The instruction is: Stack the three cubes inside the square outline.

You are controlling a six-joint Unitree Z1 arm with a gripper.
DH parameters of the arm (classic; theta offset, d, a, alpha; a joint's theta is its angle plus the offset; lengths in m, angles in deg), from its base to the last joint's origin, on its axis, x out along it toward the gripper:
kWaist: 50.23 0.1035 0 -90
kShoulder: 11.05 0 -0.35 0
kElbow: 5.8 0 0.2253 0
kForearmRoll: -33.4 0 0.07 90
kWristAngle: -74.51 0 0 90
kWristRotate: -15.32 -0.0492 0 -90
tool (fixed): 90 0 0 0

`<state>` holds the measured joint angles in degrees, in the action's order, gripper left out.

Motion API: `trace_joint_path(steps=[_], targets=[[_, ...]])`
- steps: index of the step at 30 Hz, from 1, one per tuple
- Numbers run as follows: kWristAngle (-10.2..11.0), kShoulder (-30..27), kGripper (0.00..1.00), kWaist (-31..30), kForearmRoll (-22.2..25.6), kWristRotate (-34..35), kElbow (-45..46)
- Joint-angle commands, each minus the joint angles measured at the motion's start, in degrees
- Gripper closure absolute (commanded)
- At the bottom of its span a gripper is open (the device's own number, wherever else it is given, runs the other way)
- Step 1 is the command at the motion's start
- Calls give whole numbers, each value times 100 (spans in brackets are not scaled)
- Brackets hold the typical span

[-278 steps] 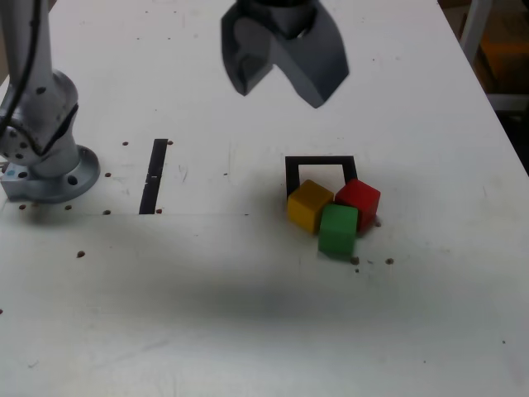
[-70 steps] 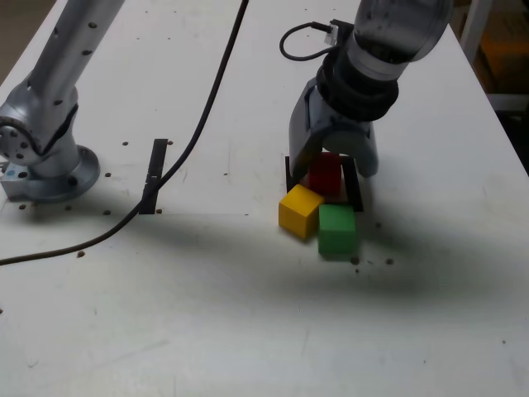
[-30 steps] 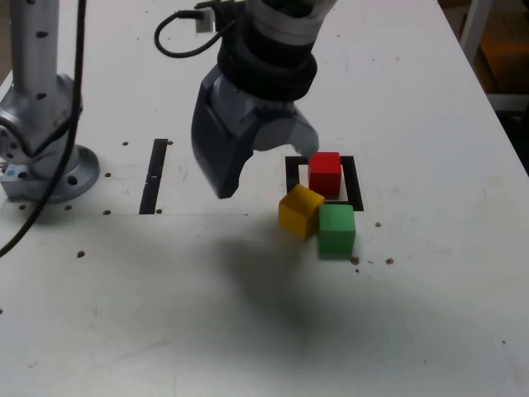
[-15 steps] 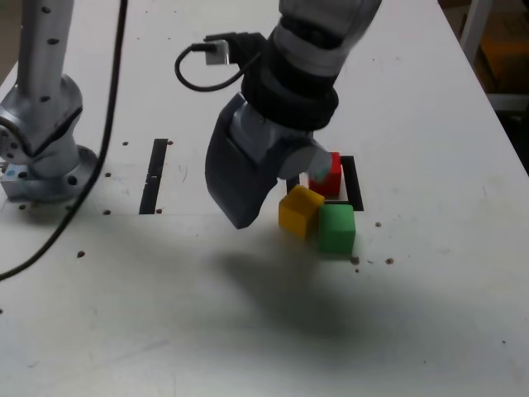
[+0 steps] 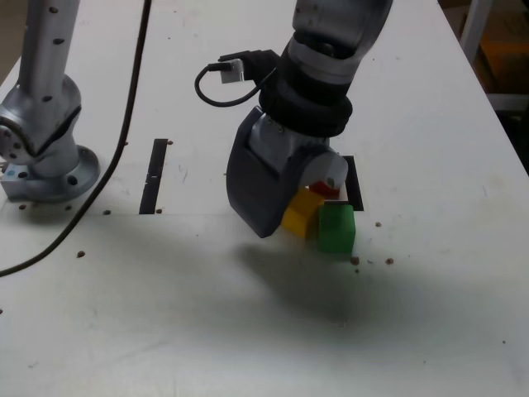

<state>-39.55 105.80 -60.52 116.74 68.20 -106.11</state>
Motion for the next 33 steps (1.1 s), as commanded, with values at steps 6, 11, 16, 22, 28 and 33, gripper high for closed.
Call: trace_joint_path(steps=[6, 11, 16, 22, 28, 33], targets=[[-69, 0, 0, 184, -83, -127, 146], [-260, 9, 1, 330, -133, -274, 305], [-396, 12, 1, 354, -164, -383, 364], [-464, 99, 1, 356, -271, -533, 318], [-516, 175, 1, 357, -457, -626, 330], [-545, 151, 1, 388, -479, -698, 375]])
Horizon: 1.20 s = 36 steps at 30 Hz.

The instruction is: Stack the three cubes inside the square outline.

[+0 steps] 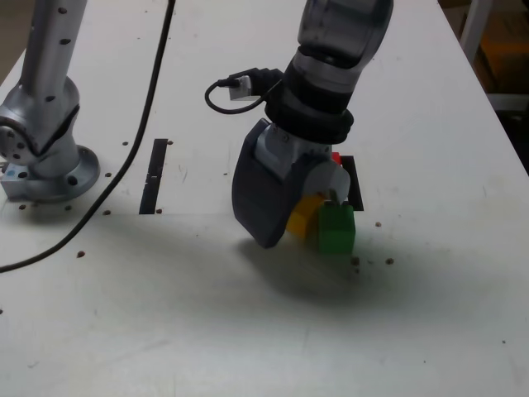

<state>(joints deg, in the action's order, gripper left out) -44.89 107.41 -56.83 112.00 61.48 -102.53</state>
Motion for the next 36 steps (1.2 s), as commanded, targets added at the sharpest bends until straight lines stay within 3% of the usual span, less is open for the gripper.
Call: trace_joint_path(steps=[1, 10, 14, 25, 36], targets=[[-17, -14, 1, 28, -6, -47, 28], [-170, -82, 4, 136, -249, -448, 380], [-58, -65, 9, 132, -226, -415, 402], [202, 181, 42, 125, 141, -350, 136], [625, 184, 53, 79, 97, -171, 17]])
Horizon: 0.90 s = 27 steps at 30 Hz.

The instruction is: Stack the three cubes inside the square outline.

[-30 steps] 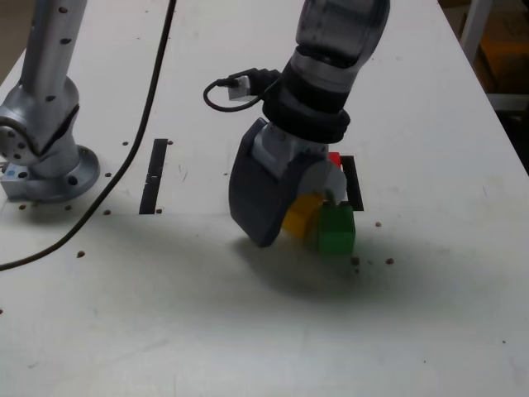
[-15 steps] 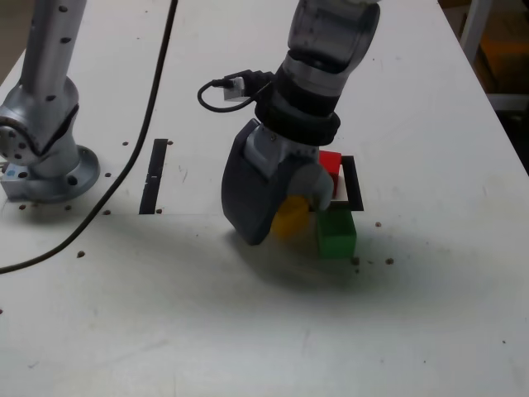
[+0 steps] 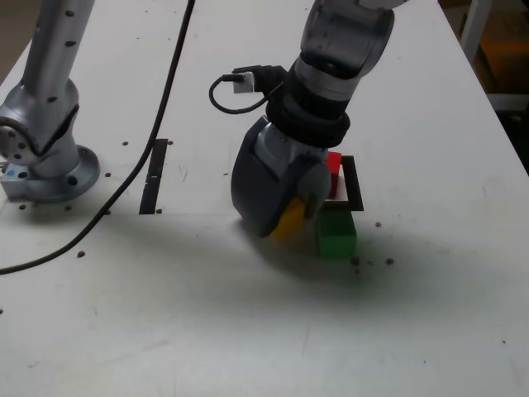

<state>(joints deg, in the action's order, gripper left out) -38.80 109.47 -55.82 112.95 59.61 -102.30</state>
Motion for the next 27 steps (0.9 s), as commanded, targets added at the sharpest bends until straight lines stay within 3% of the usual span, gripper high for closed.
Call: trace_joint_path(steps=[1, 12, 18, 20, 22, 23, 27], targets=[[19, -46, 56, -32, 4, 29, 9], [-72, -339, 66, -47, 211, 46, 75], [-17, -865, 74, -46, 1005, 49, -108], [174, -922, 75, -46, 1253, 26, -288], [496, -945, 76, -47, 1437, -66, -487], [804, -935, 76, -47, 1530, -197, -640], [1570, -764, 77, -47, 1616, -957, -1058]])
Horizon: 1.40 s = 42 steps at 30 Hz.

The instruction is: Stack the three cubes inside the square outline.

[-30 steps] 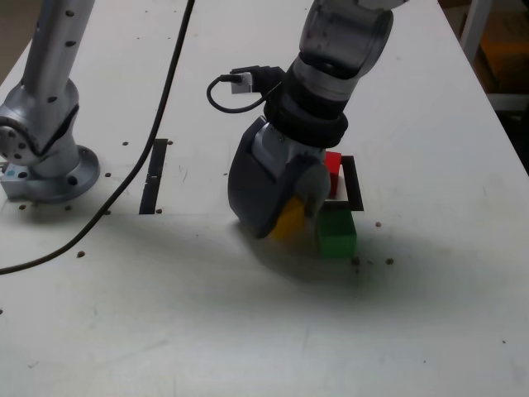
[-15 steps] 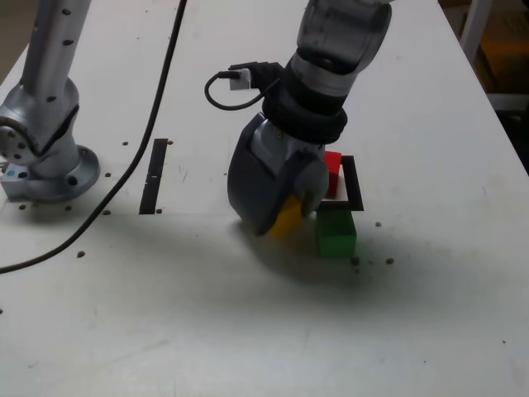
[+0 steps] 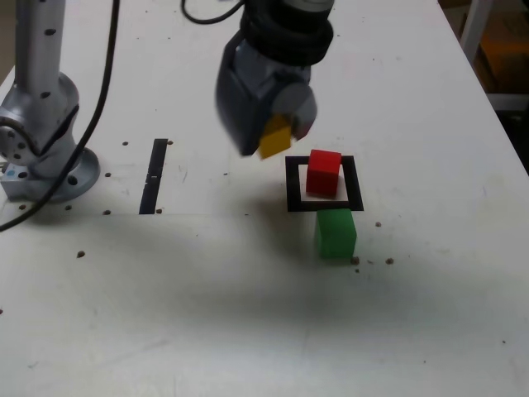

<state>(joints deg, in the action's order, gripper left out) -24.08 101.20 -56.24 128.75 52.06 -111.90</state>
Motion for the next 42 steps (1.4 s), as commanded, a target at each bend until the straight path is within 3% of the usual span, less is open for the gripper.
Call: trace_joint_path(steps=[1, 6, 16, 42], targets=[[210, 106, 77, -6, 59, -432, -182], [470, 206, 77, 3, 93, -1298, -361], [520, 634, 77, 119, 95, -2519, -930], [558, 1271, 76, 196, 309, -3059, -1380]])
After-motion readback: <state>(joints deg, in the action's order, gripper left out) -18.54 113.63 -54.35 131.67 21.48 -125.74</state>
